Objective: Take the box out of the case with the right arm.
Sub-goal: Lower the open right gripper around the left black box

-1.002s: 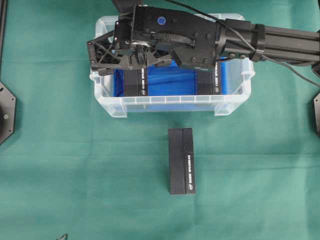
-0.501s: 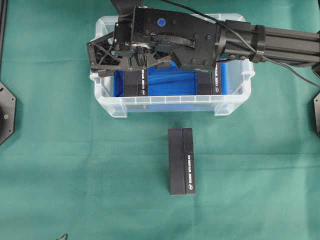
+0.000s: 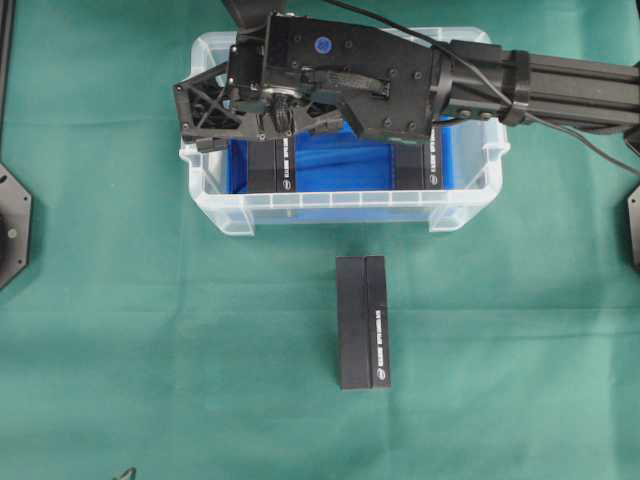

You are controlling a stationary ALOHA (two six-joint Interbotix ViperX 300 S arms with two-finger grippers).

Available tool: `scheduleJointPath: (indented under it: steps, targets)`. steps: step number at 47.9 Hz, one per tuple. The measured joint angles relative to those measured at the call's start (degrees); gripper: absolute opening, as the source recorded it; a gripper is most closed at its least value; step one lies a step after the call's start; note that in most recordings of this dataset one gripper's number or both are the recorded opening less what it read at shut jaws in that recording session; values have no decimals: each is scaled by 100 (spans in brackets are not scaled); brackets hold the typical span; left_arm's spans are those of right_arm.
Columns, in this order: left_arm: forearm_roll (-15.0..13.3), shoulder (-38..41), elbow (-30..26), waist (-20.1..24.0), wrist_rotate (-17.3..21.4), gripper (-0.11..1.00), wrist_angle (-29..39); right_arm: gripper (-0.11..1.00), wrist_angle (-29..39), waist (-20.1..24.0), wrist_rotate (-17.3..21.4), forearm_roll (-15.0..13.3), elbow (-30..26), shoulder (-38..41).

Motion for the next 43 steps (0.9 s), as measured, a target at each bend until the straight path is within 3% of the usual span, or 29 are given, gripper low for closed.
scheduleJointPath:
  steps: [43]
  targets:
    - [0, 0, 0, 0, 0, 0, 0, 96, -9, 0, 0, -88, 0, -9]
